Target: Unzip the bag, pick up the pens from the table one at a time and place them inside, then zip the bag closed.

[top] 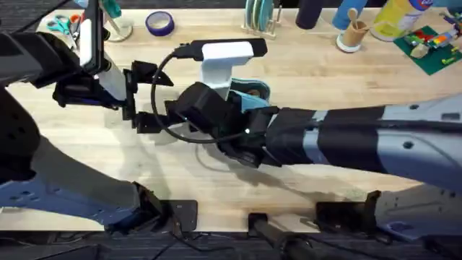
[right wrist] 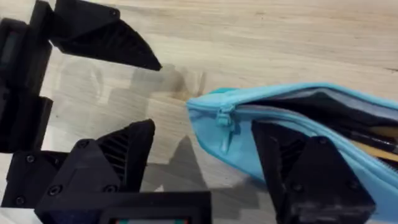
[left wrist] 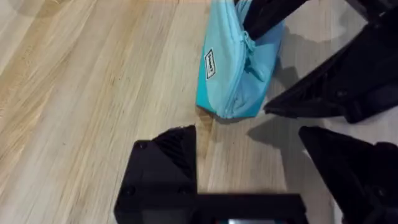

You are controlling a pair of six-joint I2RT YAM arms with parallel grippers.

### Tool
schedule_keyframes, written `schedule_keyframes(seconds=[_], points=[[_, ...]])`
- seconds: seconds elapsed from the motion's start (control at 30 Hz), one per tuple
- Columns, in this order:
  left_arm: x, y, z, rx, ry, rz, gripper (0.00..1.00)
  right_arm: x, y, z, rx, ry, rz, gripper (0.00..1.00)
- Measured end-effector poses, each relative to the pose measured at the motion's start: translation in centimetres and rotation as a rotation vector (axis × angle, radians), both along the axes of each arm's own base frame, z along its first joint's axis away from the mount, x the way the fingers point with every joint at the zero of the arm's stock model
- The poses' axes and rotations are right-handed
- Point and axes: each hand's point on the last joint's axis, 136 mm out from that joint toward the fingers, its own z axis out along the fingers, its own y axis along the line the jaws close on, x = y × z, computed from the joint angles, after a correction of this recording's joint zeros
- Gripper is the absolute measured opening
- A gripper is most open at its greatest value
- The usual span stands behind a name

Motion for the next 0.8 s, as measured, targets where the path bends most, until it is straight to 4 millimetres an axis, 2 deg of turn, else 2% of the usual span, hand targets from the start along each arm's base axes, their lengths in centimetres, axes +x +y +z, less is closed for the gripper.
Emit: schedule_keyframes(seconds=[0.33, 0.4, 0.47, 0.5, 0.63, 0.7, 0.8], points=[[0.0, 0.0, 0.0, 0.0, 0.0, 0.0, 0.995, 1.3, -0.6, -0.3, -0.003, -0.014, -0.031, 0.762], [0.0, 0.0, 0.0, 0.0, 0.0, 0.0, 0.994, 1.4, -0.7, -1.0, -0.022, -0.013, -0.038, 0.678], [0.0, 0.0, 0.0, 0.0, 0.0, 0.0, 0.994, 1.5, -0.9, -1.6, -0.041, -0.012, -0.043, 0.531], [0.0, 0.0, 0.0, 0.0, 0.0, 0.0, 0.993, 1.5, -0.9, -1.7, -0.044, -0.012, -0.045, 0.424], [0.0, 0.0, 0.0, 0.0, 0.0, 0.0, 0.994, 1.7, -1.0, -1.6, -0.048, -0.019, -0.049, 0.153], [0.0, 0.0, 0.0, 0.0, 0.0, 0.0, 0.994, 1.8, -1.1, -1.6, -0.052, -0.026, -0.059, 0.055], [0.0, 0.0, 0.0, 0.0, 0.0, 0.0, 0.995, 1.8, -1.2, -1.5, -0.055, -0.031, -0.064, 0.039]])
